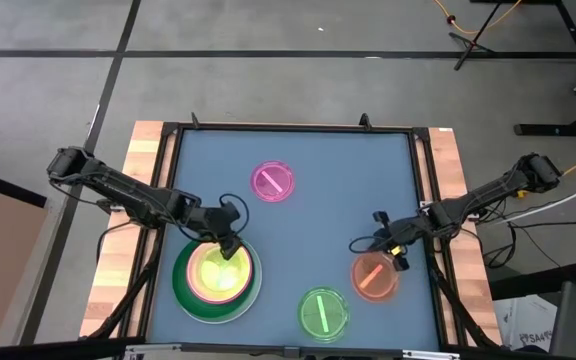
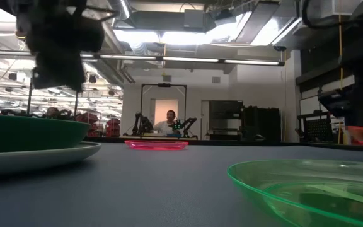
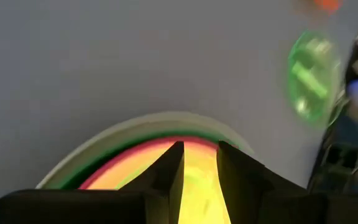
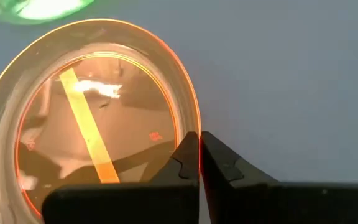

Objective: Stack plastic plates
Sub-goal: Stack the orange plate on top of the green plate

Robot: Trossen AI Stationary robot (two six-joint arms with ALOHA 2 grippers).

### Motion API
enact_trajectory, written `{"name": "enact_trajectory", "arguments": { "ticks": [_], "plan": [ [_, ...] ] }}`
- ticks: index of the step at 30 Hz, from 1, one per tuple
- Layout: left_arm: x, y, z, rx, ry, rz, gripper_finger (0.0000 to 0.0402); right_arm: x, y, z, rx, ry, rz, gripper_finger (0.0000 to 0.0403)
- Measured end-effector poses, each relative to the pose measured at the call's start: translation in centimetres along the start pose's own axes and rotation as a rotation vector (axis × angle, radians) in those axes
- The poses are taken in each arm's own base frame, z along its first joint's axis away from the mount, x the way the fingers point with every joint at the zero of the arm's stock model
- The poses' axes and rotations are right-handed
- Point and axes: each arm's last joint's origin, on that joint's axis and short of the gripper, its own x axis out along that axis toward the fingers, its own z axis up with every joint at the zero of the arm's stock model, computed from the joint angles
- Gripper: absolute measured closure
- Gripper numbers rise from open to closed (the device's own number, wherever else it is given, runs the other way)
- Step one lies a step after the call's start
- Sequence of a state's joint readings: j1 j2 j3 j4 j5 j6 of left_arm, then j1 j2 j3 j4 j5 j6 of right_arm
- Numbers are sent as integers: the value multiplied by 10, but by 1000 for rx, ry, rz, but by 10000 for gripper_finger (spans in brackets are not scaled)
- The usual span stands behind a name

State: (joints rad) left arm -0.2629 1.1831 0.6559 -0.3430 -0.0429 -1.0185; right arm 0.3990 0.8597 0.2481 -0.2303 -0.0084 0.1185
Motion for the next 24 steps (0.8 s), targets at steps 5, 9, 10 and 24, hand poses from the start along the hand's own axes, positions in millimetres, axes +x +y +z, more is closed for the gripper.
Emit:
{"name": "enact_trajectory", "arguments": {
  "ticks": [5, 9, 10, 24],
  "plan": [
    [-1, -9, 9, -12, -153, -51, 313, -1, -3, 10, 15, -114, -137, 403],
    [-2, -13, 15, -27, -270, -62, 313, -3, -6, 18, 33, -210, -269, 403],
    [-3, -13, 16, -27, -295, -59, 313, -3, -7, 19, 39, -230, -303, 403],
    [-2, -27, 36, 71, -724, 15, 313, -14, -17, 32, 139, -413, -753, 403]
  ]
}}
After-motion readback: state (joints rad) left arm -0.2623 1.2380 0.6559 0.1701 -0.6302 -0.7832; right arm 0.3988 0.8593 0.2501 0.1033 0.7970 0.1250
